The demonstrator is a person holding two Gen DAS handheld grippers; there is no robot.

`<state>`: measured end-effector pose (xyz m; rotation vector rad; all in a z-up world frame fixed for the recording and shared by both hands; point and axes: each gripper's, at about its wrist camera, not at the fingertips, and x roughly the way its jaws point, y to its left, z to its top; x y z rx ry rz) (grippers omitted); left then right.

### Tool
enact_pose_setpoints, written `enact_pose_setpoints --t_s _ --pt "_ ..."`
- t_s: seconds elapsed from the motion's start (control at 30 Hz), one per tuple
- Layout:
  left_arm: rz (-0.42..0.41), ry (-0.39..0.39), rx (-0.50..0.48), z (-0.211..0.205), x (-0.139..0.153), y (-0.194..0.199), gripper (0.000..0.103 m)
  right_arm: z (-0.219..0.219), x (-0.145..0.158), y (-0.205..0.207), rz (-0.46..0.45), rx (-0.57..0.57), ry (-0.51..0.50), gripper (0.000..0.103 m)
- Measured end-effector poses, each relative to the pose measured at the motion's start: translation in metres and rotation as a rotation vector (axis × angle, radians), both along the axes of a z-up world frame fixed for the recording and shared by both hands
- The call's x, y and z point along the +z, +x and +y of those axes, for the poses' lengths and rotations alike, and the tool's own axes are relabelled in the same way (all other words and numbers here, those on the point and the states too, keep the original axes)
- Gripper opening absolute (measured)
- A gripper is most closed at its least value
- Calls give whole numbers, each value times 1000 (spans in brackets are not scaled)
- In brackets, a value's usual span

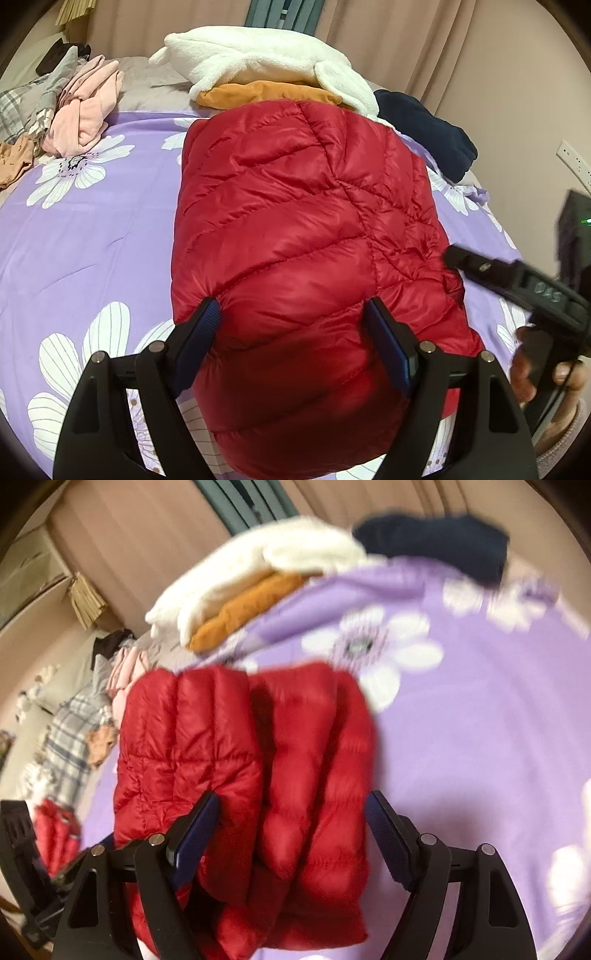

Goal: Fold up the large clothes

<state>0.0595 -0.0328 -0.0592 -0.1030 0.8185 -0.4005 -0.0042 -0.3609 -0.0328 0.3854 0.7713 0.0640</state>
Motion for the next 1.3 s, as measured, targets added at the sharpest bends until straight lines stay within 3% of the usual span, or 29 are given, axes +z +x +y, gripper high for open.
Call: enact_pose_setpoints --t_s 0.17,0.37,0.57,0.77,1.07,1.3 --pt "7 -5 5 0 -1 -1 80 11 28 -7 -114 29 -115 80" --pt "9 -6 7 0 -2 -1 80 33 19 4 -93 124 -123 80" --pt "9 9 7 -2 -5 -2 81 55 6 11 -59 194 -175 64" --pt "16 26 10 -1 -7 1 81 57 -12 22 14 208 -149 63" --pt "24 -7 60 11 5 -11 84 58 3 10 6 204 -166 63" --pt "-19 10 69 13 21 -33 86 56 13 -3 0 191 -162 63"
